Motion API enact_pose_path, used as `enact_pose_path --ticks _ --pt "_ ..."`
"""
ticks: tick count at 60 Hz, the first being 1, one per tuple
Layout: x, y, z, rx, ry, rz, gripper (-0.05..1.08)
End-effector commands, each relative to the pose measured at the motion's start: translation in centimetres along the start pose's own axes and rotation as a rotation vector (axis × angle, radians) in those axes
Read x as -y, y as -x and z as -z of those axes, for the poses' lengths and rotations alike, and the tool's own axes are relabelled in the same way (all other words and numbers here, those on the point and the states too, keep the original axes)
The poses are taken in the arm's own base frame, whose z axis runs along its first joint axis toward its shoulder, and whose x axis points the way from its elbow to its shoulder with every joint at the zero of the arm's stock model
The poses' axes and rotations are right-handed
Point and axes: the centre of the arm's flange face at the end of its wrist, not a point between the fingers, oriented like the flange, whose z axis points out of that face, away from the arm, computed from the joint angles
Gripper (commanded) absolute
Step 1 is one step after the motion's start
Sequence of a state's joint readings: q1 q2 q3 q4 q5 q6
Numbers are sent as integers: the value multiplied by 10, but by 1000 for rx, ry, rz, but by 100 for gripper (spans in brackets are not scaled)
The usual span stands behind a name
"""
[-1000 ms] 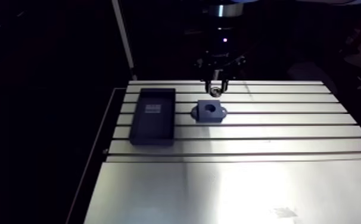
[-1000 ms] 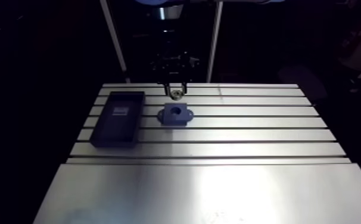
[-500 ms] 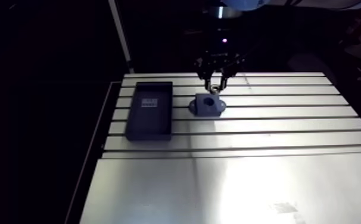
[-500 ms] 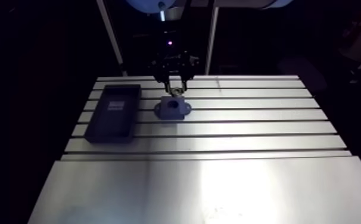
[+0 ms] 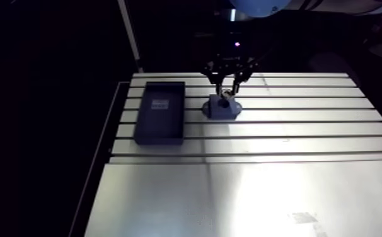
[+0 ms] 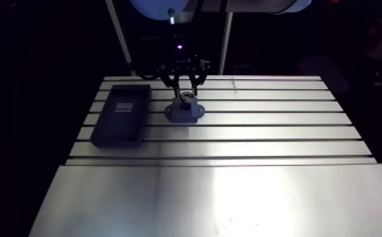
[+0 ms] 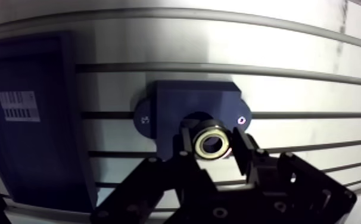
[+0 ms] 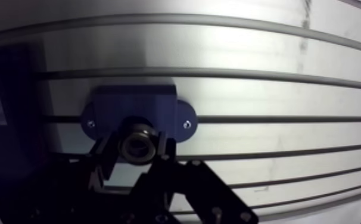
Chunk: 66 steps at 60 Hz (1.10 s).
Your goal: Pick up the bearing and press it into the housing until flush.
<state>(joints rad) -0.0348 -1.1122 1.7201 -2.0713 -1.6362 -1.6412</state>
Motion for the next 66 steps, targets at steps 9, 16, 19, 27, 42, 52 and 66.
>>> enact_pose_path --ticks 9,16,19,27,42,52,66 --pt "5 -1 -9 -5 -1 3 61" --pt "5 -2 -13 0 -1 5 61" --pt "5 -3 -15 2 -2 5 61" --pt "5 -3 -15 3 -2 5 61" --pt "6 -3 -17 6 -4 7 61" --pt "7 -2 -19 11 -3 6 61" --pt "6 -2 -20 11 -2 6 61"
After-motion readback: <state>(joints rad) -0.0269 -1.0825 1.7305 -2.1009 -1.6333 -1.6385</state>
